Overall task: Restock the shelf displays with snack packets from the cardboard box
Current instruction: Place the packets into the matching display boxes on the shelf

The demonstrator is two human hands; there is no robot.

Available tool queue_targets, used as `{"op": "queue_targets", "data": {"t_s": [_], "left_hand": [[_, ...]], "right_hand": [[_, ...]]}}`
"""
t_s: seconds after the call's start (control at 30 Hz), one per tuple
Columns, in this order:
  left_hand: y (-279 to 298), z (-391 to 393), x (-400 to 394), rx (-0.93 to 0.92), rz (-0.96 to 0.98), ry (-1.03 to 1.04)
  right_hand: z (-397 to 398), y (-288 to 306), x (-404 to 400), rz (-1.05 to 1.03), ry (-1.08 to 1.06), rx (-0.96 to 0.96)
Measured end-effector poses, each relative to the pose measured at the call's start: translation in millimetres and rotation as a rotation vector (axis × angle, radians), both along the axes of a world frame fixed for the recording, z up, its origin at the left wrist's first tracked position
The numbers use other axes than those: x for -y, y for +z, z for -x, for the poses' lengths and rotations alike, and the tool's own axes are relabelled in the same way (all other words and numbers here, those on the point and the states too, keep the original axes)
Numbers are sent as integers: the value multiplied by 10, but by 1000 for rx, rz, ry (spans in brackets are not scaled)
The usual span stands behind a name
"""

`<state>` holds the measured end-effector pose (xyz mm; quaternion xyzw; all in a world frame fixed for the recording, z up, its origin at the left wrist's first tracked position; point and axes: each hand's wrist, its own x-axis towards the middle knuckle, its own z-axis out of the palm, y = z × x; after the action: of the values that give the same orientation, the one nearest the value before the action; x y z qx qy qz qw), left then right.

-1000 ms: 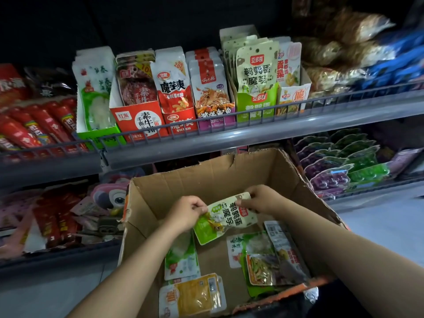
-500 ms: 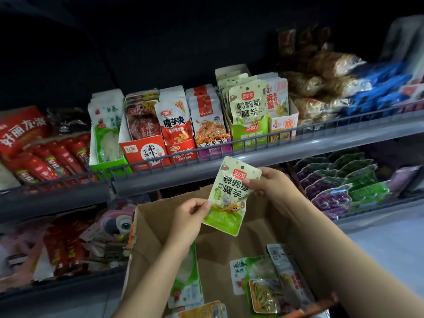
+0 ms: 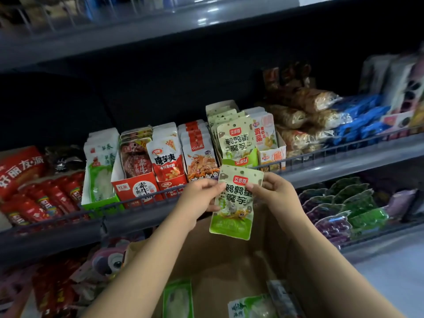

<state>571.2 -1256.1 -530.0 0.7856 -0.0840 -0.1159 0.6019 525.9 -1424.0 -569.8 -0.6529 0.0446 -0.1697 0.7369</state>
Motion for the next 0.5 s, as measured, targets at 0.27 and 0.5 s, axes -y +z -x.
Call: {"op": "queue_targets", "data": {"t_s": [0.27, 0.5], "left_hand": [[204, -230, 336, 95, 70, 132], [311, -364, 399, 60, 225, 193]], "right_hand": [[-148, 41, 125, -12, -103, 127], [-162, 104, 142, 169, -13, 114]]}}
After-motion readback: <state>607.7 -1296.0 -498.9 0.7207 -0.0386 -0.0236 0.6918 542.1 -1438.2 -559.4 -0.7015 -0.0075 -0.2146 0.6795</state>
